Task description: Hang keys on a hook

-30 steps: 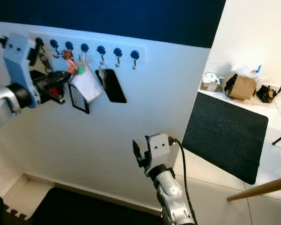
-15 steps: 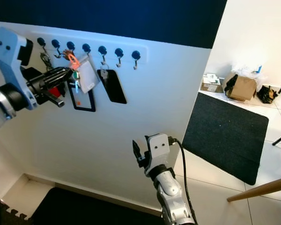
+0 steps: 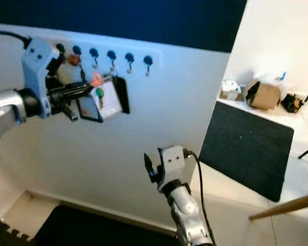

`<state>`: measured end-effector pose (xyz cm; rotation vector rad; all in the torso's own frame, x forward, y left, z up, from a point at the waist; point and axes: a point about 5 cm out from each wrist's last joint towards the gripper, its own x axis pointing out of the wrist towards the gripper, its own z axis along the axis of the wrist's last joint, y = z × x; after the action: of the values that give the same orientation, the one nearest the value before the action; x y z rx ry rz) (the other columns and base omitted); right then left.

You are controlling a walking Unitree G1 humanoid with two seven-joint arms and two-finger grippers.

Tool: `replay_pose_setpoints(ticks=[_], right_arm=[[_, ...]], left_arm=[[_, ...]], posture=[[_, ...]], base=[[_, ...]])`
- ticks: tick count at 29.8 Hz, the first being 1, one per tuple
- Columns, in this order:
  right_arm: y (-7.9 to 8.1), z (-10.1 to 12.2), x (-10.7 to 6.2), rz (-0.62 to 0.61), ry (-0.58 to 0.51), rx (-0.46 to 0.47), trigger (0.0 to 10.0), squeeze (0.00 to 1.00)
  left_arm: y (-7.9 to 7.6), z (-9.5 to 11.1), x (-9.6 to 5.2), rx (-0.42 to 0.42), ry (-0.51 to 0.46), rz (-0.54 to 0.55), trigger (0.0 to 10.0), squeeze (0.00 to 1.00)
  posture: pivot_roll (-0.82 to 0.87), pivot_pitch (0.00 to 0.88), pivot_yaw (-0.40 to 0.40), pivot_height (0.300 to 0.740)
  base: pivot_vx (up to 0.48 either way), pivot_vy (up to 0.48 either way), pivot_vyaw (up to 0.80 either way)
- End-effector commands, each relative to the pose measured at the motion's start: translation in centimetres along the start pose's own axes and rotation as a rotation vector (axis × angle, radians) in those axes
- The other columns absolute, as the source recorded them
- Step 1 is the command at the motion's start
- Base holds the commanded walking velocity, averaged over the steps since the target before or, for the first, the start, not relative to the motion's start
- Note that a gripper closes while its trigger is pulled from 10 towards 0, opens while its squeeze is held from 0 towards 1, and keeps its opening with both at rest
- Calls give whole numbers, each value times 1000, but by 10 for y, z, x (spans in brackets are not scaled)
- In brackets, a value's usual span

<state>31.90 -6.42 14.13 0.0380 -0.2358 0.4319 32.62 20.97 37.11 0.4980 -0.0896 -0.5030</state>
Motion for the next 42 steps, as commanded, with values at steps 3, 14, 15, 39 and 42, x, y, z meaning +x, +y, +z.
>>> replay_pose_setpoints(ticks=[3,14,15,39,42], right_arm=[[-3,-3,-5,-19,7,6,10000,0],[-1,-4,-5,-27,6,14,10000,0],[-1,-5,-5,-26,7,15,10000,0],[0,-5,-4,-30,7,17,10000,0],[0,-5,-5,-32,7,16,10000,0]], left_arm=[[23,4,-6,90,79,45,10000,0],[52,7,-16,190,202,45,10000,0],[52,8,-16,199,208,36,10000,0],[25,40,7,292,107,-126,10000,0],[21,42,6,292,97,-145,10000,0]], posture=[[258,173,7,740],[274,178,16,740],[279,178,13,740],[270,179,18,740],[270,179,18,740]], base=[[0,0,0],[0,0,0],[0,0,0],[0,0,0],[0,0,0]])
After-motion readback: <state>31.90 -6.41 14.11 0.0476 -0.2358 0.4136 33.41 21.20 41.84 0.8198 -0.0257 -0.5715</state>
